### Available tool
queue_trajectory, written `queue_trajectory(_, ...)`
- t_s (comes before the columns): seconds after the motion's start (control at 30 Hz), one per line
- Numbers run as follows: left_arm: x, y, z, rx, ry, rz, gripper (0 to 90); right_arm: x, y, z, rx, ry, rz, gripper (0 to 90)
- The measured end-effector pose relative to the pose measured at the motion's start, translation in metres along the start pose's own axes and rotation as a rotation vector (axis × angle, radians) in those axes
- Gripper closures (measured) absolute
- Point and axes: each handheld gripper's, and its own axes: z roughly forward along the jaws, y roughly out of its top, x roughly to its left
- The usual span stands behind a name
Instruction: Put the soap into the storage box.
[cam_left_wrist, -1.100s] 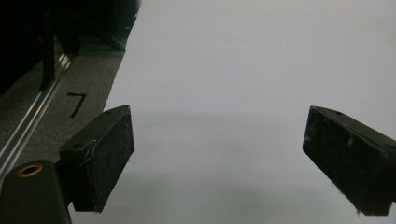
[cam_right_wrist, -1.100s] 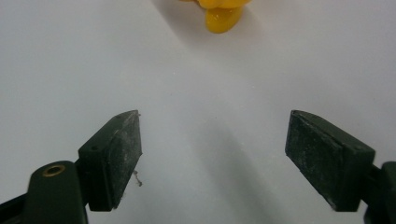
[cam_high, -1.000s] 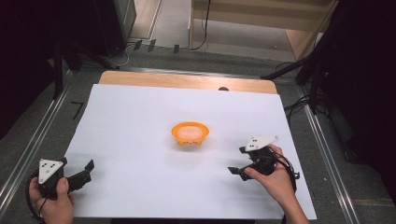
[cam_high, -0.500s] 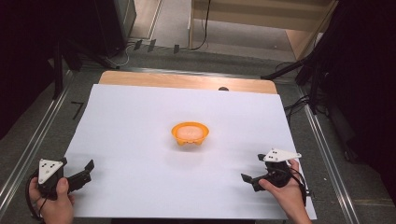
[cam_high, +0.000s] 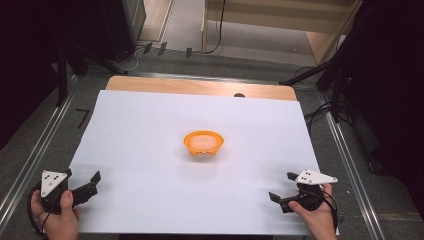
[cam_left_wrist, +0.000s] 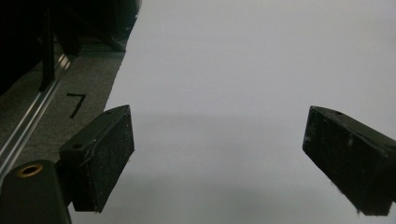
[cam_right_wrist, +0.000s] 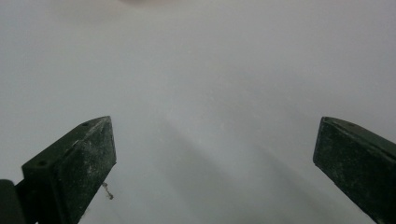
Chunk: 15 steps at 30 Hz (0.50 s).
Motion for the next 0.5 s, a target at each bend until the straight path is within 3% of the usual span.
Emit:
queue_trajectory(0.3, 0.0, 0.0, 0.0, -0.001, 0.0, -0.001, 9.6, -0.008, -0.02, -0.01, -0.033, -0.06, 0.043, 0.0)
queue_trajectory(0.5, 0.0, 0.0, 0.0, -0.001, -0.004, 0.001, 9.2, -0.015, -0.027, -0.02, -0.049, -0.112, 0.046, 0.0)
